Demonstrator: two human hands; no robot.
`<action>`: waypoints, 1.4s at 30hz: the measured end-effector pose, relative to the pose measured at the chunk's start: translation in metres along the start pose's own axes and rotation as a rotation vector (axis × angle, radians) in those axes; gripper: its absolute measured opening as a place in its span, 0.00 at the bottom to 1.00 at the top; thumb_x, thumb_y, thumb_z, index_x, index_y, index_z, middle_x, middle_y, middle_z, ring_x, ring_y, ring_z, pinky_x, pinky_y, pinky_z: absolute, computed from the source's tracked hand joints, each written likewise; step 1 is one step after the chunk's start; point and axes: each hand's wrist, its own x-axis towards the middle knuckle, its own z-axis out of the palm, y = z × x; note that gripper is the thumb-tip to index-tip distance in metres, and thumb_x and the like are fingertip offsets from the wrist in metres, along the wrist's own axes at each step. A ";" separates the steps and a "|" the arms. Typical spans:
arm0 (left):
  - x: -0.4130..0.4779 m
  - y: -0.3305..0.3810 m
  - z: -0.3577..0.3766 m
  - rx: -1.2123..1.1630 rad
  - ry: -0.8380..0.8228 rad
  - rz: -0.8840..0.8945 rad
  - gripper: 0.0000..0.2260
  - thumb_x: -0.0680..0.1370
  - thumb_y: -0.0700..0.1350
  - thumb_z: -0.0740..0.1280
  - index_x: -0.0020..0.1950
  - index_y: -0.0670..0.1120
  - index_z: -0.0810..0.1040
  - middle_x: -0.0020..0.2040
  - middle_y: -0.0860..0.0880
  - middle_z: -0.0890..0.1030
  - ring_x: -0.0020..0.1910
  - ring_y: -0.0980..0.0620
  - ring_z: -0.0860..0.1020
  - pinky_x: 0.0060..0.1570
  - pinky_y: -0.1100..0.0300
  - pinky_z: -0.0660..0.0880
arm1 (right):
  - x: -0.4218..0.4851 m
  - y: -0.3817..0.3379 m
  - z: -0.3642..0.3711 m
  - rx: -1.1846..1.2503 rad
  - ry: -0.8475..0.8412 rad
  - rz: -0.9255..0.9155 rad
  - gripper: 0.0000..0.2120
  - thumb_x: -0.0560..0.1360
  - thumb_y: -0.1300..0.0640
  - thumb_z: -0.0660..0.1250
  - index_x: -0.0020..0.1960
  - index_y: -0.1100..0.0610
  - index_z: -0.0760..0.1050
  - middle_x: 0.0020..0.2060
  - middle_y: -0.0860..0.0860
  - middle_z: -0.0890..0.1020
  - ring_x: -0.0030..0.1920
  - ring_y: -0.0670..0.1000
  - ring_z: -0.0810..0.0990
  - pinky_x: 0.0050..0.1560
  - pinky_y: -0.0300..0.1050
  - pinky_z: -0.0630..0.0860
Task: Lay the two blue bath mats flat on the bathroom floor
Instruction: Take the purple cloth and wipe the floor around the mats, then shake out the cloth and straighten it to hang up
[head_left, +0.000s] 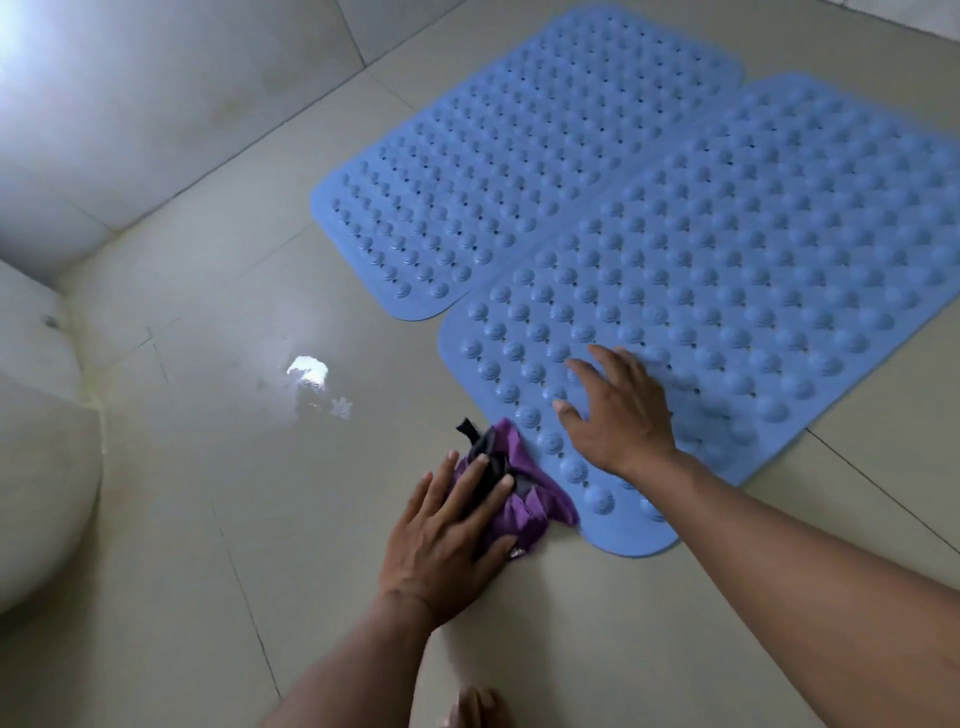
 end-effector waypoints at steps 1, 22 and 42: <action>0.005 -0.004 0.000 -0.006 0.019 -0.057 0.26 0.79 0.64 0.60 0.76 0.57 0.72 0.78 0.49 0.69 0.78 0.41 0.64 0.71 0.41 0.69 | 0.006 -0.009 0.004 -0.017 -0.029 -0.001 0.29 0.79 0.40 0.59 0.77 0.47 0.62 0.81 0.50 0.57 0.80 0.56 0.50 0.75 0.62 0.57; 0.165 -0.108 -0.067 -0.127 -0.020 -0.659 0.28 0.76 0.60 0.45 0.65 0.51 0.76 0.67 0.48 0.75 0.71 0.44 0.70 0.74 0.48 0.57 | 0.041 -0.051 0.064 -0.071 0.121 -0.002 0.26 0.75 0.39 0.54 0.70 0.46 0.68 0.76 0.48 0.66 0.79 0.53 0.57 0.74 0.71 0.46; 0.195 -0.012 -0.338 -1.081 0.053 -0.401 0.12 0.84 0.49 0.63 0.57 0.48 0.85 0.54 0.45 0.85 0.53 0.48 0.83 0.46 0.55 0.81 | 0.036 -0.094 -0.244 0.859 -0.032 -0.052 0.09 0.77 0.52 0.69 0.55 0.55 0.75 0.50 0.55 0.84 0.50 0.55 0.84 0.52 0.52 0.81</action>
